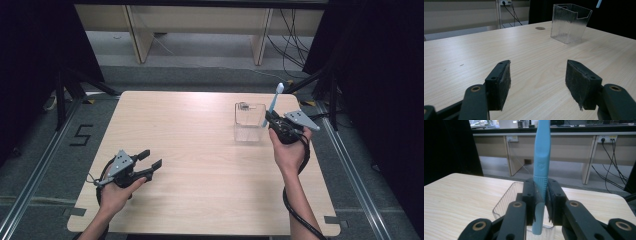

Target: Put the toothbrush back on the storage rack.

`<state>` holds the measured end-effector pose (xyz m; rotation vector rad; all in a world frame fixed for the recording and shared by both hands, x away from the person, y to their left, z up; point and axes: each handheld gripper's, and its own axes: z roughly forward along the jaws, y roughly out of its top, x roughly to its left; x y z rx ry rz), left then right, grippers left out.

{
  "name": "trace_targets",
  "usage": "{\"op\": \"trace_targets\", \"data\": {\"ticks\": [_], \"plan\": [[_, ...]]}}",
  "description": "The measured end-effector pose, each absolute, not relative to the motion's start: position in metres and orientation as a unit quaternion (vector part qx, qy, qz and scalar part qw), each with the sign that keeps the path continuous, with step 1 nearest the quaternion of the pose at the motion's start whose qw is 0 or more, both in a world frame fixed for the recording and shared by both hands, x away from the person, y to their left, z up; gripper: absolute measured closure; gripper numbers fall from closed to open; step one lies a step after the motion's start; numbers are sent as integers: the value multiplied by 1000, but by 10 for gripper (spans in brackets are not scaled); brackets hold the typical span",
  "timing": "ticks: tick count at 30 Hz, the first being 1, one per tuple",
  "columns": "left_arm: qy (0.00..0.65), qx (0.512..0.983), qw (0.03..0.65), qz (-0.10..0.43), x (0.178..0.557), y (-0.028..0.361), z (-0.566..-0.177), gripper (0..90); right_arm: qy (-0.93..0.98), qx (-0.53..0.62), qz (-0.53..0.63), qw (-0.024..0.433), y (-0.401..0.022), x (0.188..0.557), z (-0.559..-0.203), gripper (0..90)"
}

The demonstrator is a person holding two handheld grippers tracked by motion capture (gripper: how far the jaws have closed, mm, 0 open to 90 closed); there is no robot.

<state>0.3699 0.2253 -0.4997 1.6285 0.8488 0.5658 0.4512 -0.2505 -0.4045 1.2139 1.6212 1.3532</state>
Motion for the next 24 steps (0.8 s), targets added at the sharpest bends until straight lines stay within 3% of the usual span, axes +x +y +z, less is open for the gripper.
{"op": "trace_targets", "data": {"ticks": [24], "plan": [[366, 696, 570, 238, 371, 225, -502, 361, 616, 488, 514, 344, -255, 473, -411, 787]]}}
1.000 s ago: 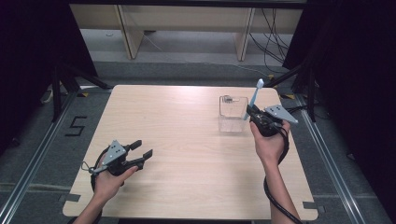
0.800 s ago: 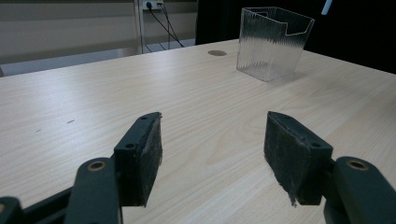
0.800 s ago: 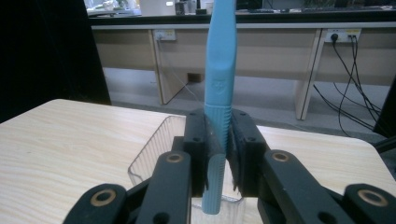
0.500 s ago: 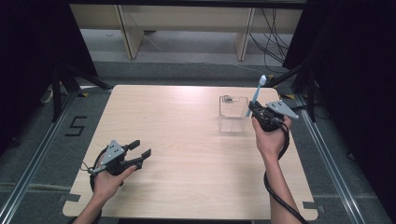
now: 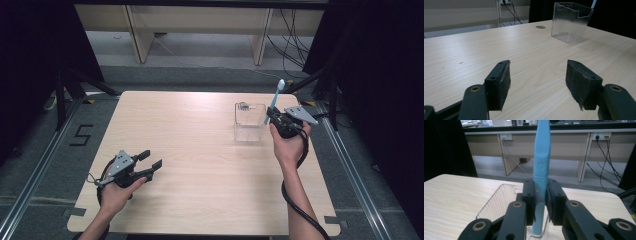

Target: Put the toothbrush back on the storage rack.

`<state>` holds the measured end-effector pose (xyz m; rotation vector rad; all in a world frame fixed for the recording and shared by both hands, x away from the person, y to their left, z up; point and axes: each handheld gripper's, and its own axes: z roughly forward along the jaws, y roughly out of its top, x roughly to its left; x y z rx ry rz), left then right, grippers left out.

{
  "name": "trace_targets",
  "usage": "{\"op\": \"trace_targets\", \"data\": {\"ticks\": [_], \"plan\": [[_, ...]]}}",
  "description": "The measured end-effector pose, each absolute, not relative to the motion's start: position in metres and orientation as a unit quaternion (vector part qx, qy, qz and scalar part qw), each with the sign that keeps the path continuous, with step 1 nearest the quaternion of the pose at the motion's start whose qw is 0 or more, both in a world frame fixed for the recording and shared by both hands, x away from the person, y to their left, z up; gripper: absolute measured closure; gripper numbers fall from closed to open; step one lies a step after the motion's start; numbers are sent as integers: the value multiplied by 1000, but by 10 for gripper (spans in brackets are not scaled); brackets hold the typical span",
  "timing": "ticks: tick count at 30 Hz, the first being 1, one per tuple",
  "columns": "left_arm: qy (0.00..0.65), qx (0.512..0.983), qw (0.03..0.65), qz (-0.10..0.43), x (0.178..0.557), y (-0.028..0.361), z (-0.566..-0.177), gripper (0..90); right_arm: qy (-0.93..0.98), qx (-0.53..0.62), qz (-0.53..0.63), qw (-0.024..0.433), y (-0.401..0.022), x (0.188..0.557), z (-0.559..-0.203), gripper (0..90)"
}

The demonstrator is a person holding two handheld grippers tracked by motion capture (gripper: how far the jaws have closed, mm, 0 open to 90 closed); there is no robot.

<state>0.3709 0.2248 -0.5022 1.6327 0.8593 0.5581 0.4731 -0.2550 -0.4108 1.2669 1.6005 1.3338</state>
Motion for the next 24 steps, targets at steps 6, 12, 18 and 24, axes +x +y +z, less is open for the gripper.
{"op": "trace_targets", "data": {"ticks": [6, 12, 18, 24], "plan": [[363, 694, 575, 236, 372, 224, -504, 359, 618, 488, 509, 346, -255, 476, -414, 787], [368, 696, 569, 236, 371, 225, -503, 360, 616, 494, 510, 341, -254, 477, -417, 787], [363, 694, 575, 234, 372, 224, -504, 359, 622, 488, 504, 348, -253, 478, -421, 786], [368, 698, 569, 232, 372, 224, -504, 359, 620, 493, 505, 342, -252, 477, -424, 786]]}}
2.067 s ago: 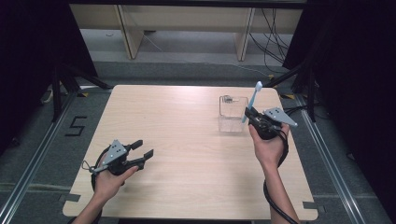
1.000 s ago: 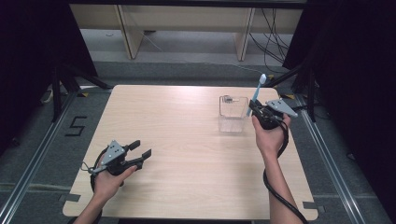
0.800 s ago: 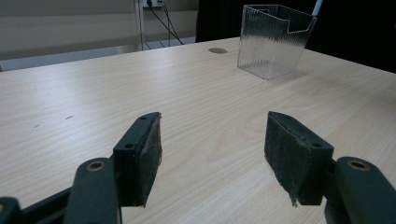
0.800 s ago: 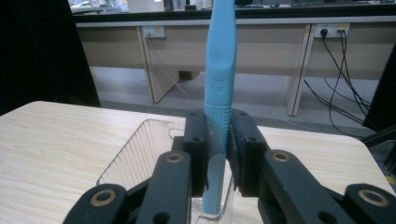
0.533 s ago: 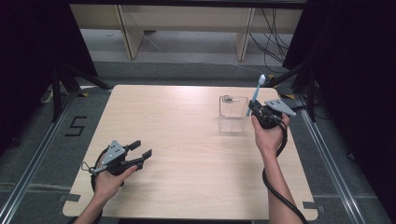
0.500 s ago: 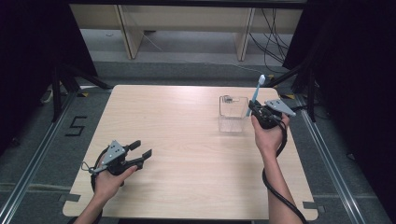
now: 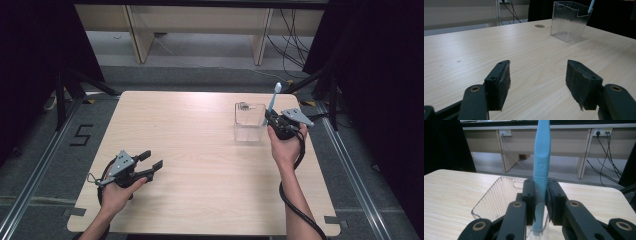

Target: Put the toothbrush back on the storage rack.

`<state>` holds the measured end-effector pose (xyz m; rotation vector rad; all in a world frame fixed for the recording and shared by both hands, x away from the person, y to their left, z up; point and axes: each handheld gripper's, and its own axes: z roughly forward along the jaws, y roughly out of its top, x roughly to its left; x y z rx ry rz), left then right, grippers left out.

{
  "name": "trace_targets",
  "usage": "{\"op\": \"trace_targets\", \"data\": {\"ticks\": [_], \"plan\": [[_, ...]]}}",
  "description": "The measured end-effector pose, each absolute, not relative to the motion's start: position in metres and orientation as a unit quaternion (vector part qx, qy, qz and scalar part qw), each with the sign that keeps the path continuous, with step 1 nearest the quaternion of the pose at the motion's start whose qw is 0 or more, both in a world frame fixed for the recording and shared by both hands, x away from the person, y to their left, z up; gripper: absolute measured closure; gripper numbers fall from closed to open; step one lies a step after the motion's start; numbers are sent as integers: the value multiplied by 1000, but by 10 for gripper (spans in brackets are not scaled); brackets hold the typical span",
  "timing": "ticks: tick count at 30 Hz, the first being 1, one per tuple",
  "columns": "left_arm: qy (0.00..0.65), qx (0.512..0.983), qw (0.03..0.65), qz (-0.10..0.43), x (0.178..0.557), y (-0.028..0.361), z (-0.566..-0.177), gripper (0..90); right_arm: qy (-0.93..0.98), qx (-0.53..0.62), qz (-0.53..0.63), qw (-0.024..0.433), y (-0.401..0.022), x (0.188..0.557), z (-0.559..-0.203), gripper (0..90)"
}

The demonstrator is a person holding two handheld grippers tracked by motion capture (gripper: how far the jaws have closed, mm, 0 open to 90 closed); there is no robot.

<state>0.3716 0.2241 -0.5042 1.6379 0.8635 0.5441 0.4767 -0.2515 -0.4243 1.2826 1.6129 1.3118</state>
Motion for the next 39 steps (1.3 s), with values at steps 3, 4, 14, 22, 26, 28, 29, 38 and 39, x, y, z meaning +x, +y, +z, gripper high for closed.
{"op": "trace_targets", "data": {"ticks": [3, 4, 14, 22, 26, 28, 29, 38, 39], "plan": [[368, 698, 570, 231, 372, 224, -505, 359, 623, 491, 501, 346, -253, 477, -426, 787], [368, 698, 570, 231, 372, 224, -505, 359, 623, 491, 501, 346, -253, 477, -426, 787], [368, 699, 569, 229, 372, 224, -505, 359, 627, 491, 495, 347, -251, 477, -434, 786], [367, 695, 575, 228, 373, 223, -507, 357, 625, 498, 495, 343, -250, 476, -436, 786], [367, 695, 575, 228, 373, 223, -507, 356, 631, 488, 490, 352, -251, 476, -439, 786], [368, 696, 573, 228, 372, 223, -507, 356, 624, 495, 494, 348, -250, 476, -440, 785], [370, 699, 568, 229, 372, 223, -506, 355, 627, 494, 492, 346, -250, 476, -440, 785], [371, 700, 567, 227, 372, 223, -508, 352, 633, 496, 485, 343, -249, 475, -445, 785], [371, 700, 567, 227, 372, 223, -508, 352, 628, 497, 487, 348, -249, 474, -447, 785]]}}
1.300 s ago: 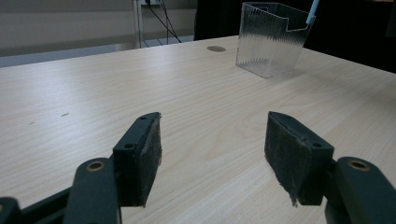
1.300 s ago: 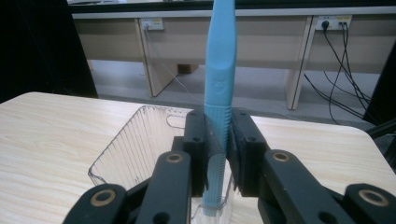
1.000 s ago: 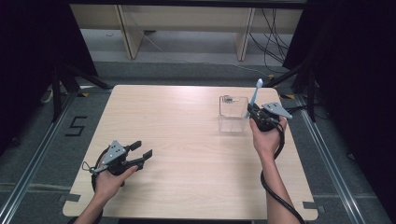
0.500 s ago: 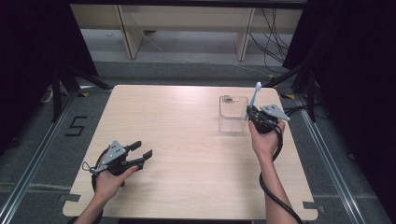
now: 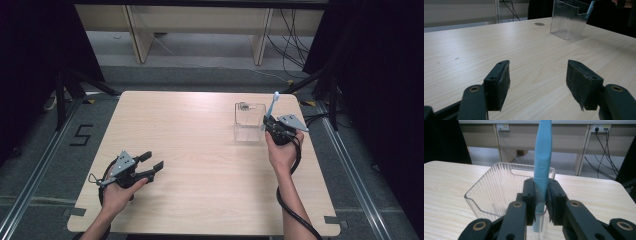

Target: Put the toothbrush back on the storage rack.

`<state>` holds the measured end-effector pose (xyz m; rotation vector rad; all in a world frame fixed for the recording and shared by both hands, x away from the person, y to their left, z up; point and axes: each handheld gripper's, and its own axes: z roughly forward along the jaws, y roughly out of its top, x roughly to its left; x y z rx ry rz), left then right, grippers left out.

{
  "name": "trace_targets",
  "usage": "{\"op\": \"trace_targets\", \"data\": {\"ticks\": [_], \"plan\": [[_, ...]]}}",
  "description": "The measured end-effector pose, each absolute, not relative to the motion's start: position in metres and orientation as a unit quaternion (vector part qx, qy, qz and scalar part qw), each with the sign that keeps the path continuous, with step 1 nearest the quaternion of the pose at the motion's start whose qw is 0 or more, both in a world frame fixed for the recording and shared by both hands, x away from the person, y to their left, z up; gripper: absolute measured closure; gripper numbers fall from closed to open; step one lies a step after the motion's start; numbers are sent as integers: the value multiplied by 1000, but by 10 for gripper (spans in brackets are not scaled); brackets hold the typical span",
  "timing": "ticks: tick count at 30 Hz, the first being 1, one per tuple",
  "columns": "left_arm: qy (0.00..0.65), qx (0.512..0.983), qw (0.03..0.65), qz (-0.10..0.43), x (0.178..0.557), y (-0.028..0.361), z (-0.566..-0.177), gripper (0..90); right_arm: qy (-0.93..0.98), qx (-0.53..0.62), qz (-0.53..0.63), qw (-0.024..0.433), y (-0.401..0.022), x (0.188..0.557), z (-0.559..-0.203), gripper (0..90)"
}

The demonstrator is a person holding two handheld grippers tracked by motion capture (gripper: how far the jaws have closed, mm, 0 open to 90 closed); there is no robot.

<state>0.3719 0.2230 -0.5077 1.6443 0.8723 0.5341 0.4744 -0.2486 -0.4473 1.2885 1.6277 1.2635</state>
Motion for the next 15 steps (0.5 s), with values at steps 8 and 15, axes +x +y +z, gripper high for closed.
{"op": "trace_targets", "data": {"ticks": [8, 15], "plan": [[372, 699, 567, 227, 372, 223, -508, 350, 630, 494, 488, 348, -249, 475, -450, 784], [372, 700, 566, 227, 372, 223, -508, 350, 627, 498, 487, 350, -248, 474, -452, 784]]}}
